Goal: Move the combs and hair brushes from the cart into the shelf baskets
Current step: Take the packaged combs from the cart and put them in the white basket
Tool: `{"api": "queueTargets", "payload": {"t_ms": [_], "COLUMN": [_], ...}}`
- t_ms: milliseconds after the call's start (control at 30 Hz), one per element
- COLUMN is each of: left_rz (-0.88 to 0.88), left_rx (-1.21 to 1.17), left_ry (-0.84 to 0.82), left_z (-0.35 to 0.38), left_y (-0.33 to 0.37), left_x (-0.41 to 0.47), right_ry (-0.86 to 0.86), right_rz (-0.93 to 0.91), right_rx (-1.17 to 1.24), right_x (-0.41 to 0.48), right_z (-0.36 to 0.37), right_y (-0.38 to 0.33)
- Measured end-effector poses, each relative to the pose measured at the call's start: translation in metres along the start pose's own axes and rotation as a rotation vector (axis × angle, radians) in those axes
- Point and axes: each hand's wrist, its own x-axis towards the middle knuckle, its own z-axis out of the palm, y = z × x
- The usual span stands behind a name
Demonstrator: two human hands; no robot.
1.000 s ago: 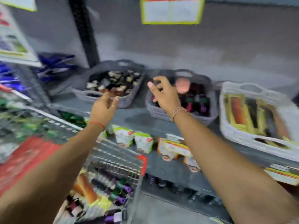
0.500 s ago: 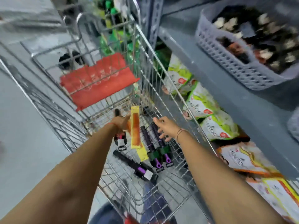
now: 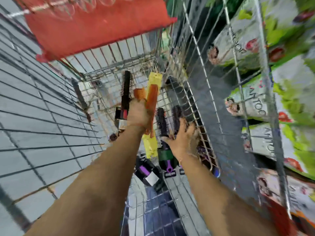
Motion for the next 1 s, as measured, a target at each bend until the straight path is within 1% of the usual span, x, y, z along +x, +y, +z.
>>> {"api": "queueTargets", "payload": {"t_ms": [67,100,167,200,233,267,300,333,367,400,467,500,533,633,667,700,767,833,900,1000], "left_rz": [-0.083,-0.168,-0.378,-0.459,-0.524,-0.578,-0.631,-0.674,-0.686,-0.674,-0.613,-0.591,-0.575,-0.535,-0.537,-0.554,-0.616,-0.682,-0.702,-0.701], "left_rx": [0.060,0.004,-0.242,-0.340,-0.411,-0.491,-0.566,-0.622,-0.635,-0.610,-0.522,-0.489,-0.470,-0.386,-0.366,-0.366,-0.406,-0.468,-0.517,-0.695], "left_ry": [-0.003,0.010,0.044,0.042,0.036,0.054,0.087,0.123,0.149,0.160,0.164,0.167,0.174,0.147,0.112,0.080,0.038,0.024,0.034,0.074], "left_z": [0.017,0.024,0.032,0.034,0.033,0.034,0.032,0.030,0.030,0.031,0.035,0.036,0.039,0.046,0.047,0.048,0.044,0.040,0.036,0.033], "left_y": [0.005,0.006,0.004,0.002,0.000,-0.005,-0.008,-0.010,-0.011,-0.013,-0.012,-0.012,-0.011,-0.012,-0.013,-0.014,-0.016,-0.017,-0.017,-0.016], "left_x": [0.000,-0.004,-0.015,-0.021,-0.026,-0.030,-0.034,-0.037,-0.039,-0.039,-0.039,-0.039,-0.039,-0.043,-0.043,-0.041,-0.034,-0.026,-0.023,-0.023], "right_ry": [0.120,0.189,0.311,0.328,0.296,0.216,0.112,0.015,-0.055,-0.080,-0.036,0.000,0.020,0.012,0.001,-0.021,-0.085,-0.108,-0.050,0.049], "right_rz": [-0.078,-0.137,-0.232,-0.269,-0.306,-0.338,-0.367,-0.388,-0.403,-0.419,-0.437,-0.427,-0.391,-0.133,-0.058,-0.024,-0.019,0.009,0.042,0.079], "right_rx": [0.007,0.016,0.104,0.181,0.259,0.316,0.322,0.261,0.136,-0.016,-0.274,-0.321,-0.312,-0.127,-0.098,-0.092,-0.106,-0.057,0.087,0.371], "right_x": [0.001,0.001,0.004,0.007,0.011,0.016,0.022,0.029,0.036,0.041,0.046,0.048,0.050,0.059,0.063,0.068,0.074,0.075,0.071,0.064], "right_z": [0.003,0.001,-0.006,-0.011,-0.016,-0.021,-0.024,-0.024,-0.023,-0.019,-0.012,-0.009,-0.006,-0.007,-0.008,-0.011,-0.014,-0.015,-0.013,-0.014], "right_y": [0.000,-0.002,-0.011,-0.018,-0.028,-0.040,-0.052,-0.062,-0.072,-0.081,-0.090,-0.093,-0.093,-0.088,-0.086,-0.085,-0.084,-0.085,-0.083,-0.083]}}
